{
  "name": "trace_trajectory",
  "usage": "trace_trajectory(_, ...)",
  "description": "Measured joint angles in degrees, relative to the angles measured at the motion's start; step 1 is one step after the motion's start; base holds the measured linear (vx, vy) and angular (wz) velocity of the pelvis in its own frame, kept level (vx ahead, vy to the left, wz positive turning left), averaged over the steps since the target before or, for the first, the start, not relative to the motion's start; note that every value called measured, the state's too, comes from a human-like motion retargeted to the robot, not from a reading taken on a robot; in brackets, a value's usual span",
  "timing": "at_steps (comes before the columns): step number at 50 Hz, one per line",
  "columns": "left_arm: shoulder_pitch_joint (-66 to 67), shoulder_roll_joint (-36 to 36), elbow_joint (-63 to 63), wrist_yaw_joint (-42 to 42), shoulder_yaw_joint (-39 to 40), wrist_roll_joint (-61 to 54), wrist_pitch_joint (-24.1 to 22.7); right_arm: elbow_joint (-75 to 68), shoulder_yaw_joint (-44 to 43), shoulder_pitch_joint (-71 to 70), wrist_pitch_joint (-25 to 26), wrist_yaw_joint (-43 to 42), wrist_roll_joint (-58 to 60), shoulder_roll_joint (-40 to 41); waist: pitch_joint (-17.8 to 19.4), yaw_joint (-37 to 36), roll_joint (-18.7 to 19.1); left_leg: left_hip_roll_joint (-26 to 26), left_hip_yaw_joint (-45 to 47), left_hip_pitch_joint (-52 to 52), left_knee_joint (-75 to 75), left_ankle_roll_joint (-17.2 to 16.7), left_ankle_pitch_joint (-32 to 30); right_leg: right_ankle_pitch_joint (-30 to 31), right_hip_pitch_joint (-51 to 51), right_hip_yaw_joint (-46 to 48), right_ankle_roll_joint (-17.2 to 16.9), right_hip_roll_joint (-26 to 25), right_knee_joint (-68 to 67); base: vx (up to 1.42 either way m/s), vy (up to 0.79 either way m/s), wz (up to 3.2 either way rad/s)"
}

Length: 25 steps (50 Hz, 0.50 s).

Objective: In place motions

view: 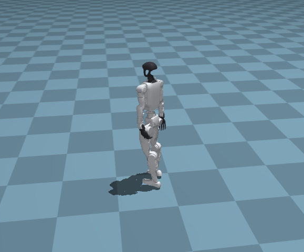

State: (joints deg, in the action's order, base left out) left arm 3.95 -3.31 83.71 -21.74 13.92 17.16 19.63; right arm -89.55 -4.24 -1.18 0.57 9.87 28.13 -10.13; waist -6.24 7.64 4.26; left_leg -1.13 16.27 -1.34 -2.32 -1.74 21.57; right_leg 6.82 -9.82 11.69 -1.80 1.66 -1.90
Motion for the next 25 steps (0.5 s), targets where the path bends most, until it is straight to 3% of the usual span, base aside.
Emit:
trace_trajectory(17,0.59,1.59,2.64,0.83,-0.13,-1.19,-0.04,2.76,0.15,0.67,-0.92,1.16,0.83,0.48,-1.47,-4.37,-1.31,3.58,-9.79,3.37,0.52,0.86,-1.91,-2.3,3.7,8.82,-0.18,3.89,0.93,-0.12,0.24,0.64)
trace_trajectory(25,2.66,2.5,7.32,6.31,1.62,-5.51,-1.38,4.71,1.33,0.27,-1.12,2.62,2.29,0.73,-1.09,-7.19,-2.85,4.41,-11.07,3.65,0.44,0.62,-2.35,-2.52,4.85,10.94,-0.14,4.74,1.3,-0.04,0.04,0.24)
